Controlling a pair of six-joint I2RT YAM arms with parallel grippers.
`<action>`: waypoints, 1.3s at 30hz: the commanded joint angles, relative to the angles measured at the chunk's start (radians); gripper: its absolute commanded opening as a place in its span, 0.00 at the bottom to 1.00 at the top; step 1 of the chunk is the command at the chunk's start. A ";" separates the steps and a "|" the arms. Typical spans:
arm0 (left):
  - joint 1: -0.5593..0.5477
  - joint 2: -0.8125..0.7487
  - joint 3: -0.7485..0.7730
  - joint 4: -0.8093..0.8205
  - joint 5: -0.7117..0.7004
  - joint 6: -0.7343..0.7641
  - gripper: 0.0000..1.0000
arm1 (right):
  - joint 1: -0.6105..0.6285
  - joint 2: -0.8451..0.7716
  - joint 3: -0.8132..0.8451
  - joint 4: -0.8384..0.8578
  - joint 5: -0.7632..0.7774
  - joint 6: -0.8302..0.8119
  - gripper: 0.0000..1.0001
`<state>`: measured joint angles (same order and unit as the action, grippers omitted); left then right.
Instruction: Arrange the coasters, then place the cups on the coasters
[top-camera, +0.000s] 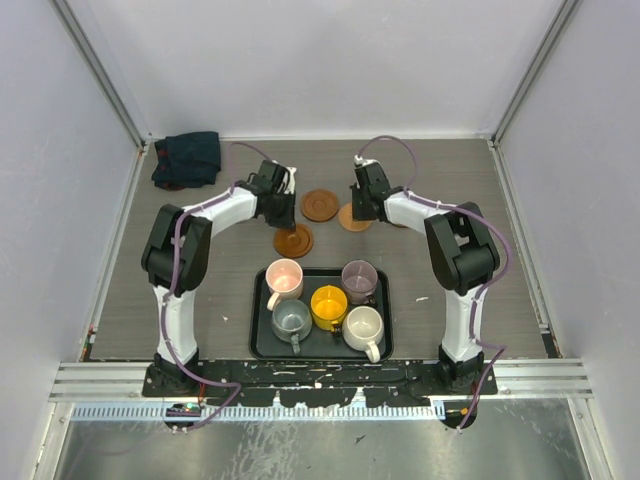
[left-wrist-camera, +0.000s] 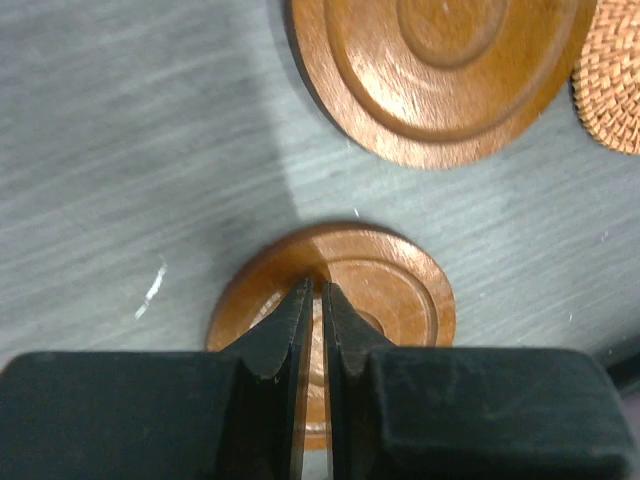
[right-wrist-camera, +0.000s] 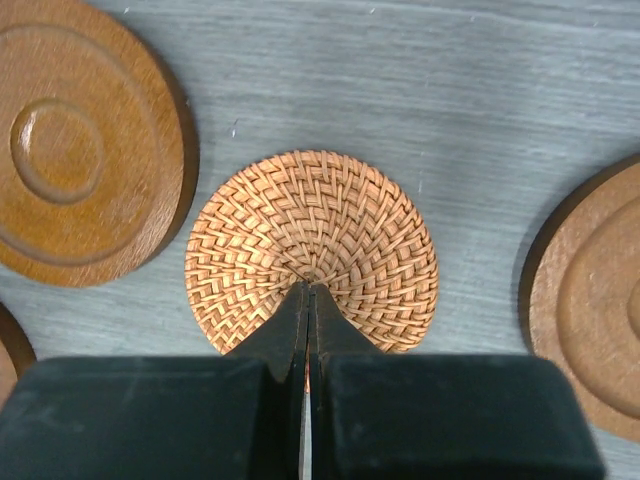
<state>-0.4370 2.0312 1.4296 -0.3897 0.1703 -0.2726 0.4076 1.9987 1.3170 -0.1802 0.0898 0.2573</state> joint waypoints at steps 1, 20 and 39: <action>0.046 0.092 0.073 -0.096 -0.042 0.021 0.10 | -0.026 0.033 0.050 -0.034 0.010 -0.010 0.01; 0.173 0.269 0.391 -0.171 -0.054 0.017 0.10 | -0.050 0.110 0.122 -0.025 -0.038 -0.029 0.01; 0.201 0.307 0.437 -0.166 -0.031 0.022 0.11 | -0.064 0.107 0.128 -0.025 0.010 -0.025 0.01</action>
<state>-0.2417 2.3425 1.9343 -0.5358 0.1467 -0.2718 0.3573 2.0834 1.4334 -0.1848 0.0696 0.2390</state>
